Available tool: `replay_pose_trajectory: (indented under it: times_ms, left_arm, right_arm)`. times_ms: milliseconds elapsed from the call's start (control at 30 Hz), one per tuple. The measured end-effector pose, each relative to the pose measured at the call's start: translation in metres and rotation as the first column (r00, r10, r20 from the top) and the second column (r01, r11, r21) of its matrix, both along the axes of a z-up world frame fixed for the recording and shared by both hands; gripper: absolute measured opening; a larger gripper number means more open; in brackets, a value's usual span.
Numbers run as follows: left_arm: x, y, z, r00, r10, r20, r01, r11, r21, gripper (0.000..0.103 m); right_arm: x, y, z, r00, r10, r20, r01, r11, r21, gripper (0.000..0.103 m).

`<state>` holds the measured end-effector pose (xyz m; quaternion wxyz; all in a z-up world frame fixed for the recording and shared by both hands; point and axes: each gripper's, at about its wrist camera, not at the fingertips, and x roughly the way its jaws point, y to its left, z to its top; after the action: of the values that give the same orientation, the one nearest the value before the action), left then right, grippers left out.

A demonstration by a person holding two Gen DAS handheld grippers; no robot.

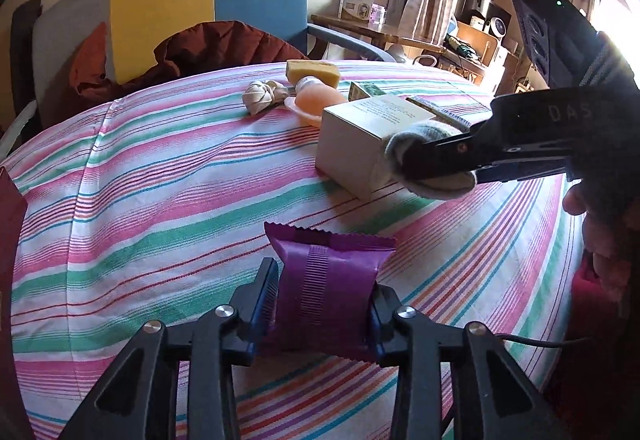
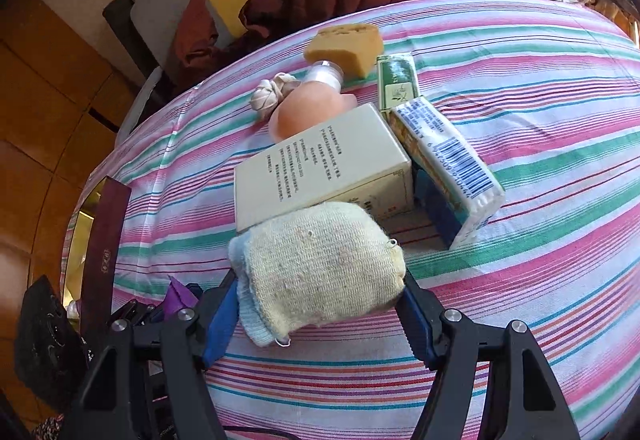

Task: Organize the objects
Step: 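Carry the purple packet and beige sock into the gold tray and release both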

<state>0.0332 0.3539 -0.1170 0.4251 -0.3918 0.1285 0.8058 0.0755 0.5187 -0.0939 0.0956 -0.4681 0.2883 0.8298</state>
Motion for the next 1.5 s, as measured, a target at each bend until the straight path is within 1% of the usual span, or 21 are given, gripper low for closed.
replay_pose_trajectory:
  times_ms: [100,233,333,467,767,867,1000,1133,1267,1367,1500]
  left_arm:
    - [0.002,-0.009,0.000,1.000,0.014,0.001,-0.014,1.000,0.017,0.037]
    - [0.008,-0.024,0.001,0.999,0.035,0.003,-0.035,0.999,0.034,0.036]
    - [0.009,-0.040,0.004,0.997,0.064,0.034,-0.066,0.996,0.053,0.035]
    - [0.011,-0.059,0.010,0.995,0.085,0.044,-0.088,0.993,0.074,0.034]
    - [0.005,-0.089,0.019,0.988,0.138,0.072,-0.146,0.982,0.116,0.034]
    - [0.002,-0.099,0.028,0.985,0.158,0.067,-0.166,0.977,0.135,0.034]
    - [-0.003,-0.114,0.039,0.980,0.190,0.061,-0.197,0.967,0.160,0.034]
    - [-0.008,-0.132,0.048,0.972,0.227,0.066,-0.235,0.954,0.188,0.034]
    - [-0.019,-0.153,0.056,0.958,0.280,0.065,-0.287,0.935,0.208,0.034]
    - [-0.033,-0.172,0.057,0.939,0.334,0.083,-0.344,0.914,0.217,0.034]
    - [-0.053,-0.202,0.057,0.903,0.414,0.117,-0.430,0.875,0.223,0.034]
  right_arm:
    - [-0.003,-0.009,0.000,0.999,0.041,-0.007,-0.041,0.999,0.001,0.071]
    - [-0.008,-0.023,0.002,0.997,0.081,0.002,-0.081,0.994,0.072,0.071]
    - [-0.011,-0.029,0.005,0.995,0.101,0.006,-0.101,0.987,0.127,0.071]
    - [-0.013,-0.033,0.006,0.993,0.116,0.021,-0.118,0.976,0.180,0.071]
    - [-0.017,-0.045,0.007,0.988,0.154,0.026,-0.156,0.961,0.227,0.071]
    - [-0.018,-0.052,0.009,0.983,0.184,0.005,-0.181,0.957,0.227,0.071]
    - [-0.020,-0.064,0.012,0.970,0.243,-0.009,-0.234,0.940,0.248,0.071]
    - [-0.021,-0.072,0.016,0.958,0.283,-0.032,-0.266,0.929,0.258,0.071]
    - [-0.020,-0.074,0.021,0.954,0.293,-0.060,-0.266,0.924,0.274,0.071]
    - [-0.020,-0.075,0.024,0.951,0.300,-0.079,-0.269,0.924,0.272,0.071]
    - [-0.020,-0.078,0.026,0.943,0.316,-0.106,-0.282,0.926,0.250,0.071]
